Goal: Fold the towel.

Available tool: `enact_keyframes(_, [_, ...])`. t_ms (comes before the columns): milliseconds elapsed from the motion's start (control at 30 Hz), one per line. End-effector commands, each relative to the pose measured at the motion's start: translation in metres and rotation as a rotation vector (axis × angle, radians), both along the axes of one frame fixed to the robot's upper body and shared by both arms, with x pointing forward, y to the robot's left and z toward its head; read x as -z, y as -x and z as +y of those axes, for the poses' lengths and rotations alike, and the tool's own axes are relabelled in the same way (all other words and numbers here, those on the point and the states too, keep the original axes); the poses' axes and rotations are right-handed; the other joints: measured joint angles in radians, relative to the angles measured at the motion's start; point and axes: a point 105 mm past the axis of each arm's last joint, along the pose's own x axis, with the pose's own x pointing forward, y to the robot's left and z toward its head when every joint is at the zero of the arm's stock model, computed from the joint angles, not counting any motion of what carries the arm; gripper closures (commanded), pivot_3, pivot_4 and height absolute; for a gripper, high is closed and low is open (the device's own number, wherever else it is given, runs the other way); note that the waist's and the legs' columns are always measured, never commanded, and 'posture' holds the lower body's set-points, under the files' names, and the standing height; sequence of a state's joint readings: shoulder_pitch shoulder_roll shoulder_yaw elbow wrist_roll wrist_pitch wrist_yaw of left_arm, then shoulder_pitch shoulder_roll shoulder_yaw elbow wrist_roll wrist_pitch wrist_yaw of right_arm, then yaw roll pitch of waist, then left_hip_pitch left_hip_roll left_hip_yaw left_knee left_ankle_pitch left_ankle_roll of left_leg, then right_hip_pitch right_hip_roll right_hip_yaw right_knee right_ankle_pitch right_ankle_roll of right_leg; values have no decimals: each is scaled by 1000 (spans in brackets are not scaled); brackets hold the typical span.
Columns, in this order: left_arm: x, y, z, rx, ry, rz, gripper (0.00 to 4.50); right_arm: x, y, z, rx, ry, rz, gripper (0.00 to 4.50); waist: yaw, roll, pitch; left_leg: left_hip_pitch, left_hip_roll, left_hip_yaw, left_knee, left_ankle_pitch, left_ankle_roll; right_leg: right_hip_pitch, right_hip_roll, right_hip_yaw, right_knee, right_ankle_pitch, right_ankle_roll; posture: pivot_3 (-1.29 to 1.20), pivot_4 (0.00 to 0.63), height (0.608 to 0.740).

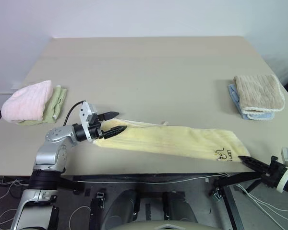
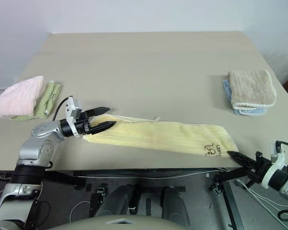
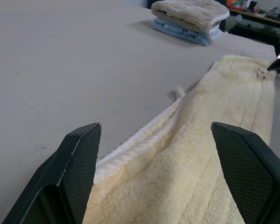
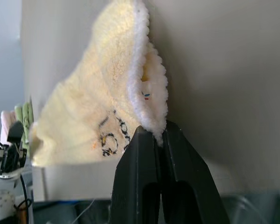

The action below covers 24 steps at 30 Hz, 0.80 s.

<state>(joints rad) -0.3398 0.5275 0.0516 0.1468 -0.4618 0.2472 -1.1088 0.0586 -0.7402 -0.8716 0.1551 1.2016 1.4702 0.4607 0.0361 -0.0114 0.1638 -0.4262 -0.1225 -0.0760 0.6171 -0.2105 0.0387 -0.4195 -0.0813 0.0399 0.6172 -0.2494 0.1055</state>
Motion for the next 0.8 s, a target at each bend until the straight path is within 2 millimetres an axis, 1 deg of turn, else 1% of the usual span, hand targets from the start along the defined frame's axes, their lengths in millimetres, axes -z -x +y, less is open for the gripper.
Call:
enact_keyframes(33, [-13,-3,-1,3,3,-60,538,-47,-13,-3,-33,62,-175,4459,1,1,0,0,0,0,0,0,0,0,0,0,0,0,0,0,150,740])
enact_keyframes(67, [-14,-3,-1,1,2,-63,538,-57,-16,1,-62,80,-210,4459,1,1,0,0,0,0,0,0,0,0,0,0,0,1,1,0,150,740])
enact_keyframes(100, [-14,-4,-1,-2,-1,-66,538,-71,-19,6,-90,93,-270,4459,1,1,0,0,0,0,0,0,0,0,0,0,0,2,3,0,150,740])
enact_keyframes(167, [-14,-4,0,-6,-4,-68,538,-86,-22,12,-117,107,-333,4459,1,1,0,0,0,0,0,0,0,0,0,0,0,2,3,0,150,740])
enact_keyframes(200, [-15,-4,0,-9,-2,-72,538,-96,-22,23,-173,114,-371,4459,1,1,0,0,1,0,0,0,0,0,1,0,0,2,3,0,150,740])
enact_keyframes(267, [-15,-4,-1,-12,-1,-76,538,-108,-22,45,-280,120,-418,4459,1,1,0,0,1,0,0,1,1,0,0,0,0,2,3,0,150,740])
enact_keyframes(400, [-14,-3,-3,-12,-6,-78,538,-123,-26,75,-402,125,-480,4459,1,1,0,-1,1,0,0,1,1,0,0,0,0,2,3,0,150,740])
enact_keyframes(467, [-15,-3,-3,-14,-4,-79,538,-133,-28,98,-485,109,-526,4459,-2,1,0,-1,1,0,0,1,1,0,0,0,0,2,3,0,150,740])
enact_keyframes(500, [-14,-3,-3,-15,-6,-79,538,-134,-28,109,-530,117,-527,4459,-3,1,0,-1,1,0,0,1,1,-1,0,1,0,2,3,0,150,740])
enact_keyframes(567, [-14,-3,-3,-15,-14,-83,538,-132,-28,124,-586,120,-519,4459,-2,1,0,-1,1,0,0,1,1,-1,0,0,0,2,3,0,150,740])
enact_keyframes(667, [-14,-4,-4,-17,-10,-87,538,-109,-34,149,-681,186,-432,4459,0,1,0,-1,1,0,0,1,2,-1,0,0,0,1,3,0,150,740])
enact_keyframes(800, [-16,-4,-6,-18,-7,-93,538,-85,-38,166,-744,223,-366,4459,3,1,0,-2,1,0,0,1,2,-1,0,0,-1,1,3,0,150,740])
